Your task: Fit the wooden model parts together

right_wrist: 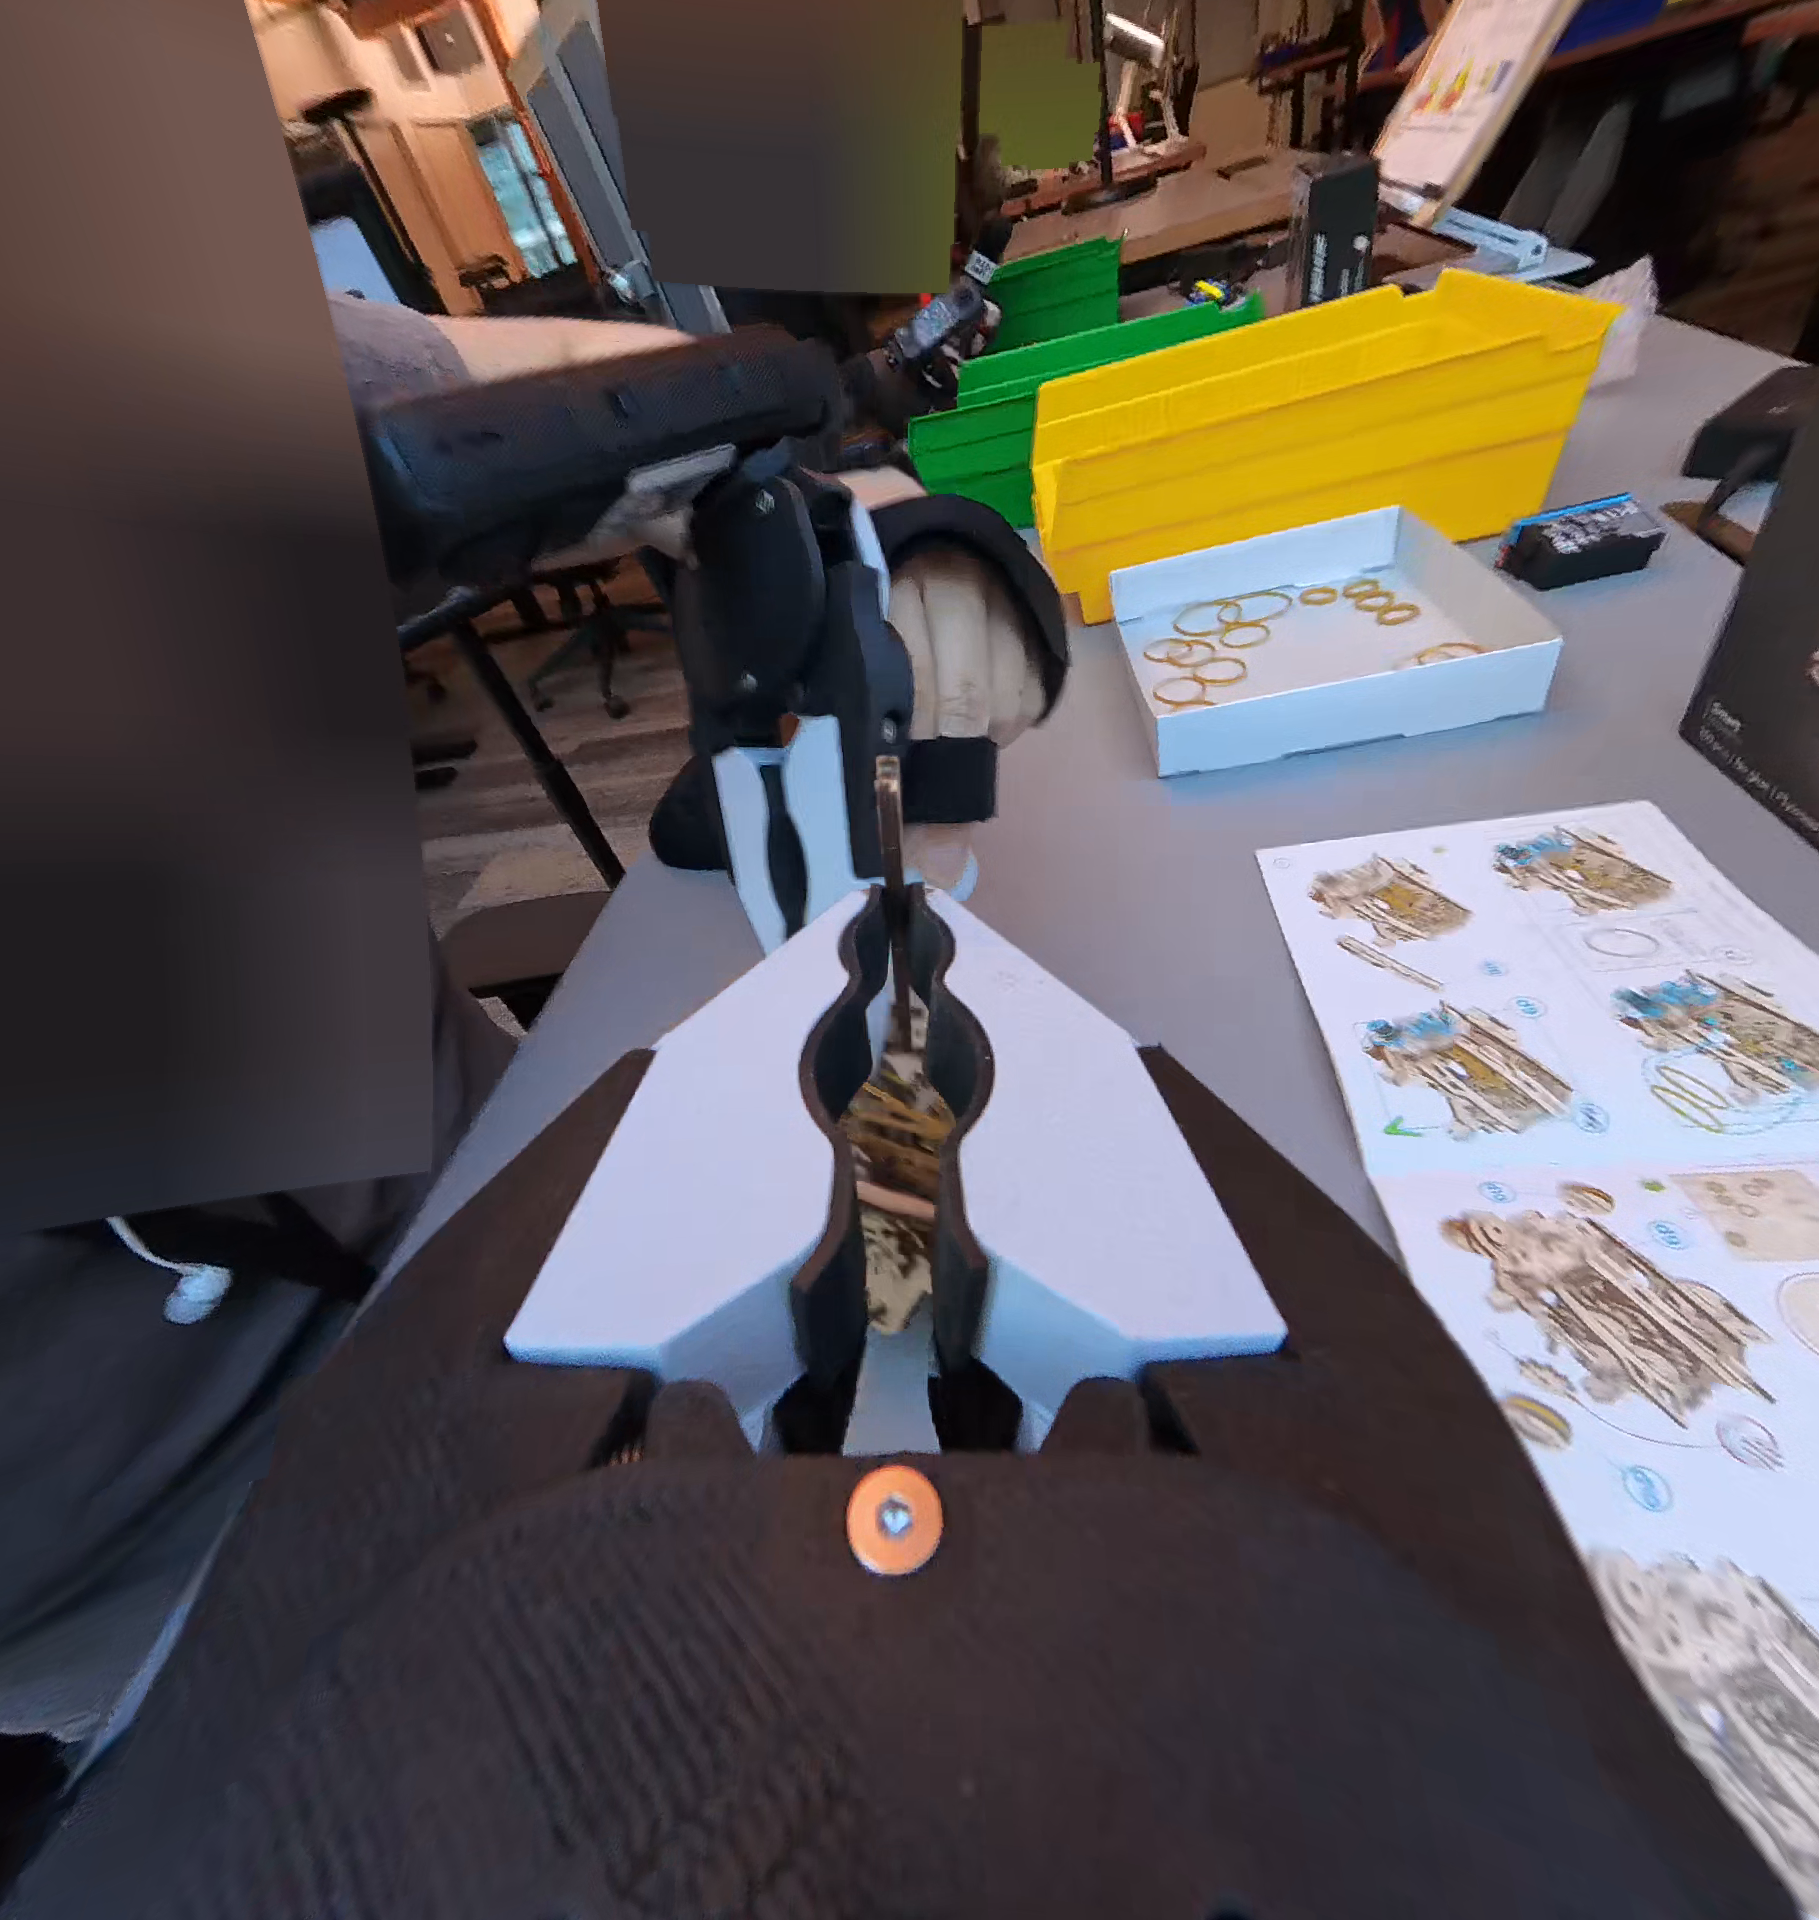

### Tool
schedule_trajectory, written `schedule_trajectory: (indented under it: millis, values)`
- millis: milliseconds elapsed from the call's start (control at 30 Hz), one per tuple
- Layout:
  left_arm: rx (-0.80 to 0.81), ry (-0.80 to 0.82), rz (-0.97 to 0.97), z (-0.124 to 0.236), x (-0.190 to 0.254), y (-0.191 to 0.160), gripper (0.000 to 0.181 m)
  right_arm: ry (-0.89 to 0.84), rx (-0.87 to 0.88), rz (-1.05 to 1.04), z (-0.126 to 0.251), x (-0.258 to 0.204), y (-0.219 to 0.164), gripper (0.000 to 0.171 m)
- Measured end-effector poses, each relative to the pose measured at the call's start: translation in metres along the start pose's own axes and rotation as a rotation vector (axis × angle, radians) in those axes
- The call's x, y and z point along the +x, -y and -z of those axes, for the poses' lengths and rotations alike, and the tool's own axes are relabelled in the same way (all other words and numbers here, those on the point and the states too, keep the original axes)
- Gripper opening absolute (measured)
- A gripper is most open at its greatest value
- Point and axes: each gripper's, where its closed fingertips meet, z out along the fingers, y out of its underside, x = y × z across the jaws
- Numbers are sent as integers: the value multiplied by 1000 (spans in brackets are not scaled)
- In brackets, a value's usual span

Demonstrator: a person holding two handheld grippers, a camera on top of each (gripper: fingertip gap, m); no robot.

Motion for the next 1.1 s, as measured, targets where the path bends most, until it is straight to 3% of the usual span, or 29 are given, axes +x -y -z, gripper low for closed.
schedule_trajectory:
  millis: [33,200,667,1100]
  values:
    - [-2,-2,-9,0,-1,0,2,21,22,-12,0,-6,6,0]
    - [-20,-55,-81,2,-2,-3,2,-42,-56,72,-5,-9,4,0]
    - [-54,-102,-130,3,-5,-7,2,-57,-150,11,-21,-1,-16,1]
    - [-52,-106,-127,3,-5,-7,2,-63,-136,-23,-18,-4,-23,0]
